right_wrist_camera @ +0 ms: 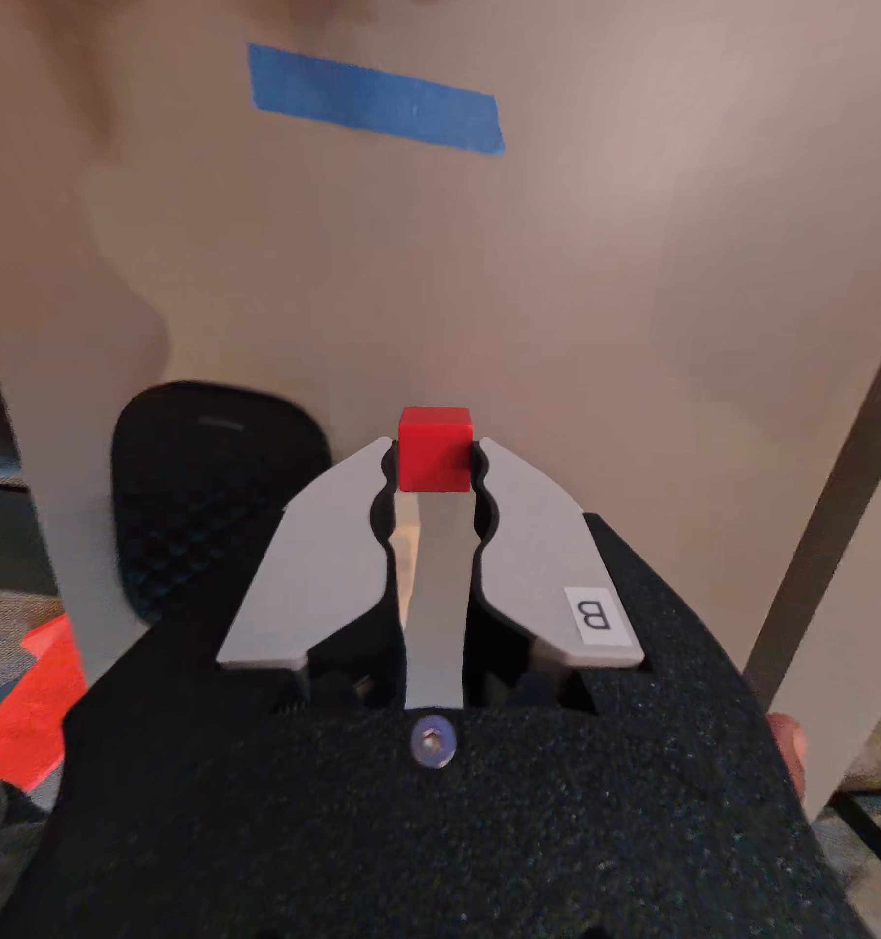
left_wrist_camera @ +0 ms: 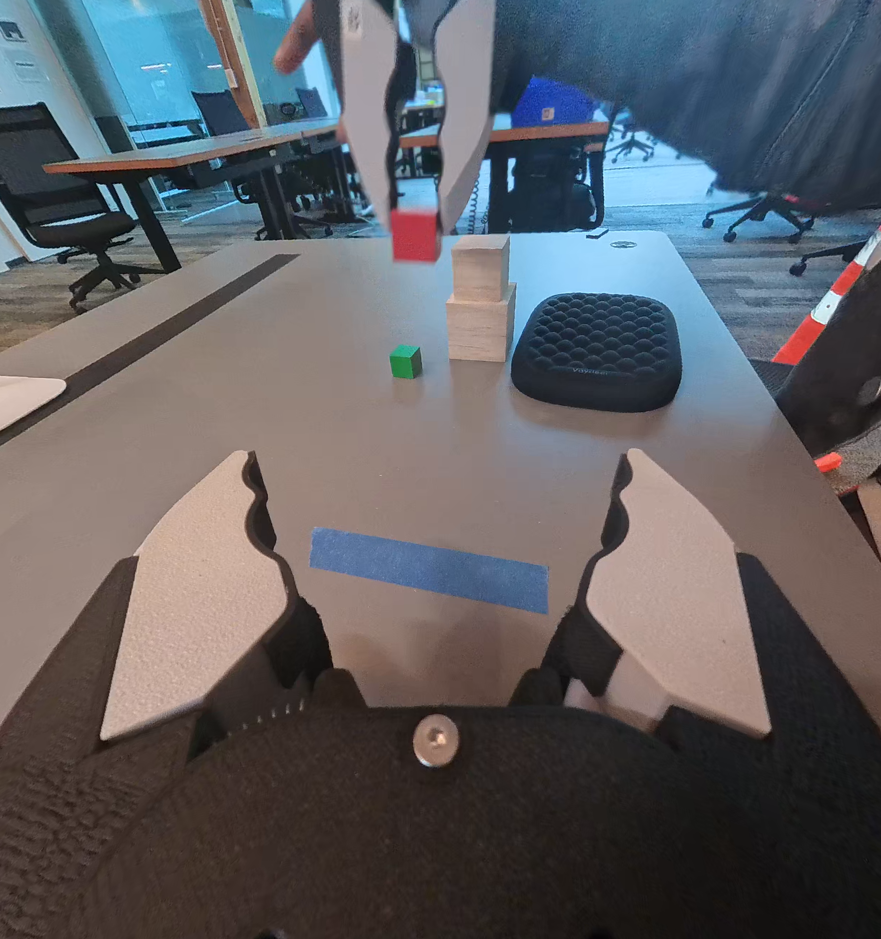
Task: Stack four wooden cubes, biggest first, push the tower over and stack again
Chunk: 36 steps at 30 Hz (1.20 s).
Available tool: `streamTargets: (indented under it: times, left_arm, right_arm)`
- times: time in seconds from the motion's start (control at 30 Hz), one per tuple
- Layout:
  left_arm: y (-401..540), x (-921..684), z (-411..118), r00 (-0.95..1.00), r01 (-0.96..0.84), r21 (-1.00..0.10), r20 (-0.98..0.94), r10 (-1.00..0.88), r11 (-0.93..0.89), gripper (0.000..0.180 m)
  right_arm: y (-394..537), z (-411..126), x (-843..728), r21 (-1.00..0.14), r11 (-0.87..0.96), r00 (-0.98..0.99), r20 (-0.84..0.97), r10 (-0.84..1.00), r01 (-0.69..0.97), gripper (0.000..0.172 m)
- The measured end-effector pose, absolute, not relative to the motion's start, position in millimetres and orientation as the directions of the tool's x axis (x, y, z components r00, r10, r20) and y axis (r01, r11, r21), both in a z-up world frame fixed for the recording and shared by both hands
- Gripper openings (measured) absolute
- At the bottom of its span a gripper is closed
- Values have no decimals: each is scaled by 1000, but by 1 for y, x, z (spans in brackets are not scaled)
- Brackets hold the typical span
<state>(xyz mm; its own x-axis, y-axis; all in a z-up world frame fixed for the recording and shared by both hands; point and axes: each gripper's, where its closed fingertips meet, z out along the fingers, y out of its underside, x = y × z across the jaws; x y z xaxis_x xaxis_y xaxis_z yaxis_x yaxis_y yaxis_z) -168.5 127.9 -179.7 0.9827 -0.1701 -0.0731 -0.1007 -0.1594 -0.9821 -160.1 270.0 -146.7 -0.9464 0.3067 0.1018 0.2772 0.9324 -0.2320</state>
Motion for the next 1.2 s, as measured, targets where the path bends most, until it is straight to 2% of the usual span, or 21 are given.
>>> streamTargets:
  times: [0.13,0.33,0.77,0.83,0.9,1.07,1.2]
  left_arm:
    - [128,-169,-180,983,-101,-982,-73,-169,-161,127]
    - [128,-169,-180,983,-100,-981,-72,-167,-164,127]
    - [128,-169,-181,984,-95,-982,-68,-166,-165,127]
    - [128,-169,-181,984,-95,-982,-67,-166,-165,127]
    - [128,-170,-181,984,-94,-982,-67,-165,-164,126]
    - [129,-170,-181,984,-94,-982,-67,-163,-165,126]
    - [129,-170,-181,985,-90,-982,-63,-161,-166,126]
  right_arm:
    - [311,-132,-127,-189,918,-925,88,369,348,27]
    - [338,-153,-99,-138,911,-918,33,396,388,27]
    - [346,-162,-103,-129,898,-904,23,428,421,27]
    - [346,-163,-103,-131,893,-900,16,436,430,30]
    - [343,-161,-103,-150,886,-895,6,445,440,42]
    - [319,-141,-127,-245,858,-876,65,478,451,47]
    - [301,-151,-152,-188,845,-846,104,524,500,49]
